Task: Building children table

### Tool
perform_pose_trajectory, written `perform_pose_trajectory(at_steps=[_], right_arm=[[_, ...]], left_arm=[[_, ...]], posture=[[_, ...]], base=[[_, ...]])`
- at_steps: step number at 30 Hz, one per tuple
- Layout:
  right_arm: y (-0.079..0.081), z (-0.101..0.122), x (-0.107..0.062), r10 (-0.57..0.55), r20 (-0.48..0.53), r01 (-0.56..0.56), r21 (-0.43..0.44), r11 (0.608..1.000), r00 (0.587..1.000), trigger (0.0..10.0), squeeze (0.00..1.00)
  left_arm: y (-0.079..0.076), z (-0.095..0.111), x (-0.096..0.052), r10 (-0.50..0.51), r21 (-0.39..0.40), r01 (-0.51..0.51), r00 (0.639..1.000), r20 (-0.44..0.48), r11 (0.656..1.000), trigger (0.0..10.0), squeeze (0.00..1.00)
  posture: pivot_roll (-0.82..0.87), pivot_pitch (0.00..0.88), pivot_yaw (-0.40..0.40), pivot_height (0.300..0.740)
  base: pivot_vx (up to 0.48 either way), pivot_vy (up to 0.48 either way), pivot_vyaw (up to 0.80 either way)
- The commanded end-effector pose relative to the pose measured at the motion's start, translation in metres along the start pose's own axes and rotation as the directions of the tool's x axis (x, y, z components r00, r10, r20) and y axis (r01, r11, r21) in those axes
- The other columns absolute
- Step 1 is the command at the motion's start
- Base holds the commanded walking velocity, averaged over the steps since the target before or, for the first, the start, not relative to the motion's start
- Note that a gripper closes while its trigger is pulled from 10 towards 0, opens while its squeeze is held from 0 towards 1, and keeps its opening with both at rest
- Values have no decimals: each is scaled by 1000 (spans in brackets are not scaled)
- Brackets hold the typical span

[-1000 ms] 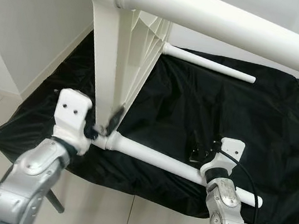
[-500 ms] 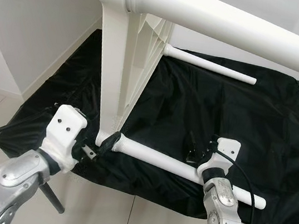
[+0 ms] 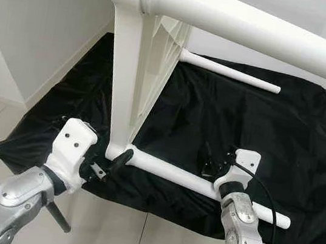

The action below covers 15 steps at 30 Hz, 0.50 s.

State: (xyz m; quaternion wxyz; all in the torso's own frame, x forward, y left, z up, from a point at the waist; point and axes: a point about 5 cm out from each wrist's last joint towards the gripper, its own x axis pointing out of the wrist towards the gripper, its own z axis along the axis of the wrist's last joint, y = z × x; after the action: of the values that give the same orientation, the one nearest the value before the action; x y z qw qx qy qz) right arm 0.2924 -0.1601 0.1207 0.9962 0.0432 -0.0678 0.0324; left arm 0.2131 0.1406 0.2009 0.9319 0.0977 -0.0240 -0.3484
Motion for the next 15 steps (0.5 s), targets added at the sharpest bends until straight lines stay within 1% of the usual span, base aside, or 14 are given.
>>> perform_pose_trajectory(at_steps=[1, 2, 3, 4, 5, 6, 8, 9, 15], right_arm=[[-2, 0, 0, -12, 3, 12, 0, 1000, 1000, 10000, 0], [-3, 0, 0, -17, 4, 17, 0, 1000, 1000, 10000, 0], [-3, 0, 0, -17, 4, 17, 0, 1000, 1000, 10000, 0], [-3, 0, 0, -19, 5, 19, 0, 1000, 1000, 10000, 0], [-3, 0, -1, -24, 7, 24, -2, 1000, 1000, 10000, 0], [-3, 0, -1, -24, 7, 24, -2, 1000, 1000, 10000, 0], [-4, 1, -2, -35, 11, 35, -2, 999, 999, 10000, 0], [-7, 2, -4, -50, 14, 50, -4, 999, 999, 10000, 0], [-10, 1, -6, -65, 13, 65, -7, 998, 998, 10000, 0]], left_arm=[[-3, 1, 11, -103, 9, 103, 995, 19, 995, 10000, 0], [-1, 2, 18, -103, 19, 103, 994, 35, 995, 10000, 0], [-1, 2, 18, -103, 19, 103, 994, 35, 995, 10000, 0], [0, 4, 23, -107, 30, 105, 993, 51, 994, 10000, 0], [0, 8, 32, -116, 36, 113, 990, 74, 993, 10000, 0], [0, 8, 32, -116, 36, 113, 990, 74, 993, 10000, 0], [-2, 10, 39, -128, 32, 125, 988, 85, 992, 10000, 0], [-5, 9, 41, -146, 25, 145, 985, 87, 989, 10000, 0], [-10, 5, 38, -177, 8, 177, 982, 71, 984, 10000, 0]], posture=[[30, 39, 1, 740], [20, 44, 9, 740], [20, 44, 9, 740], [20, 44, 9, 740], [7, 46, 16, 740], [7, 46, 16, 740], [-5, 50, 23, 740], [-9, 52, 27, 740], [-16, 55, 32, 740]], base=[[0, 0, 0], [0, 0, 0], [0, 0, 0], [0, 0, 0], [0, 0, 0], [0, 0, 0], [0, 0, 0], [0, 0, 0], [0, 0, 0]])
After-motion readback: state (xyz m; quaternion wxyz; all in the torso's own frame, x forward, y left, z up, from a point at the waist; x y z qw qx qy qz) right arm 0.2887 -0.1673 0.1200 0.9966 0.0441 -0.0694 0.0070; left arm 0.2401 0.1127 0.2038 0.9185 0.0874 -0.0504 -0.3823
